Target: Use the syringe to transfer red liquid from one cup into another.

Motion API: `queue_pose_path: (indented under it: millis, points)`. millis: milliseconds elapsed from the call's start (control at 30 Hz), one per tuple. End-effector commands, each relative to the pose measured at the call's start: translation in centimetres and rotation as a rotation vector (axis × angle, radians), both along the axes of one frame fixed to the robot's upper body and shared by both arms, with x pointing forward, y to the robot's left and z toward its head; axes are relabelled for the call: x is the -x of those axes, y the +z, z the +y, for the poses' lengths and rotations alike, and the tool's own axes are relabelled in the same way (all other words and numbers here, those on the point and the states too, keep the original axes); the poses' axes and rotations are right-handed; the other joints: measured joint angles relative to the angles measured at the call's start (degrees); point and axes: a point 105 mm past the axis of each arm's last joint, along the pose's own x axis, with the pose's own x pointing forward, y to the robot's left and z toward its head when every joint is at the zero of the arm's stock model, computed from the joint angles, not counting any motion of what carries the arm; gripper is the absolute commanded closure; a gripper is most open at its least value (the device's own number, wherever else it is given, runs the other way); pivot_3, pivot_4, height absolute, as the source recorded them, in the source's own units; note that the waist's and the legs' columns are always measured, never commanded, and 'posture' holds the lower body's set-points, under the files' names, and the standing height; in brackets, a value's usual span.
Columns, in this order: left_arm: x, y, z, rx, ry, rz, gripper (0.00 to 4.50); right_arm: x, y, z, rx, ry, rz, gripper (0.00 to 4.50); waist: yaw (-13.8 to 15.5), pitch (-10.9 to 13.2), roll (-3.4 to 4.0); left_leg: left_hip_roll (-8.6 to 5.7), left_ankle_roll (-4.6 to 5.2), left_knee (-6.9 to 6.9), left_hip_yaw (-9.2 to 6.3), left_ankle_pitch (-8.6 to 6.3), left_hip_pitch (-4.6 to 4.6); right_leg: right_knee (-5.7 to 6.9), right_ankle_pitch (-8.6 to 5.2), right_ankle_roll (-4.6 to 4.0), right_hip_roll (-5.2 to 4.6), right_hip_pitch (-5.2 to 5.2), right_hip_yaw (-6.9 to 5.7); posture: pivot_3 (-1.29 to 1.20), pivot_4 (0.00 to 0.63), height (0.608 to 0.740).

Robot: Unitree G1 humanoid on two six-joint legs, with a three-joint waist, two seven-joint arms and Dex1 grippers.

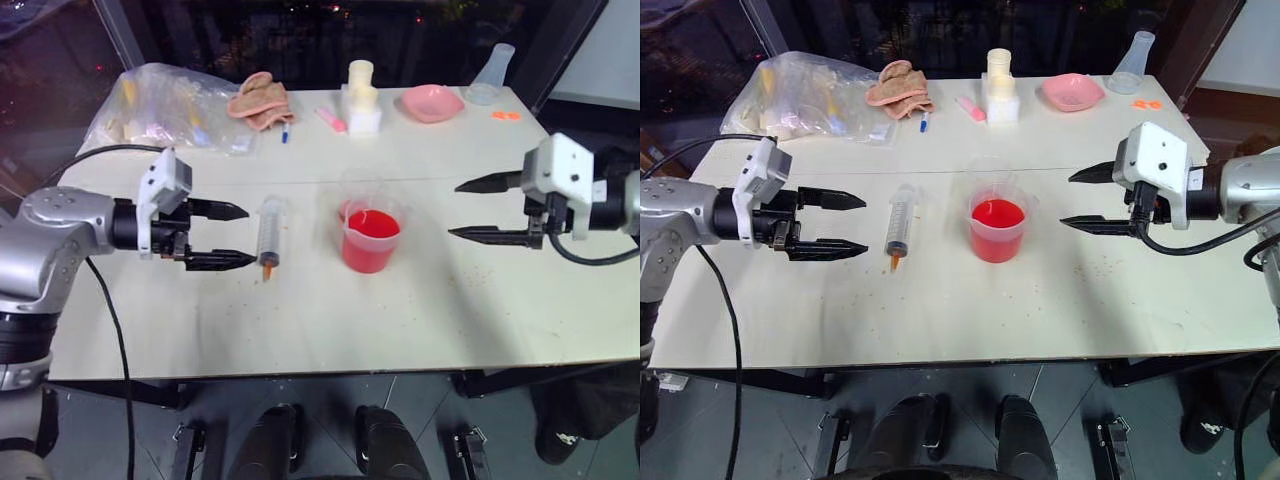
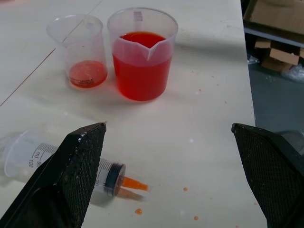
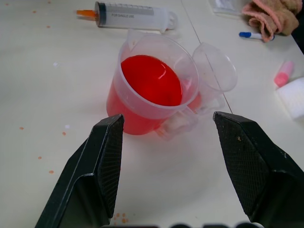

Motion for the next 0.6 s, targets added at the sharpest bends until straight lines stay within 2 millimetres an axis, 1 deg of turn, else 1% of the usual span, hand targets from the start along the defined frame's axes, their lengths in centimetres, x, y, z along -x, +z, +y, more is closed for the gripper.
queue_pose_path:
  millis: [33,233,600]
  points:
    - [0.0,0.96,0.27,-0.013,0.004,-0.058,0.02,-0.11,1.1,-0.15,0.02,0.005,-0.056,1.38,0.05,0.01,0.01,-0.01,0.0,0.0,0.0,0.0,0.0,0.0,0.0,0.0,-0.01,0.0,0.0,0.0,0.15,0.74]
    - [0.06,1.23,0.23,-0.004,0.008,-0.054,0.02,-0.37,1.0,-0.43,0.017,0.001,-0.056,1.38,0.05,0.01,0.01,-0.01,0.0,0.0,0.0,0.0,0.0,0.01,0.01,0.01,-0.01,-0.01,0.0,0.0,0.15,0.74]
    - [0.08,0.5,0.49,-0.046,0.004,-0.056,0.02,-0.49,1.23,-0.68,0.035,0.0,-0.084,1.38,0.03,0.01,0.01,-0.01,0.01,0.0,0.01,0.01,0.0,0.02,0.01,0.01,0.0,-0.02,0.0,0.0,0.15,0.74]
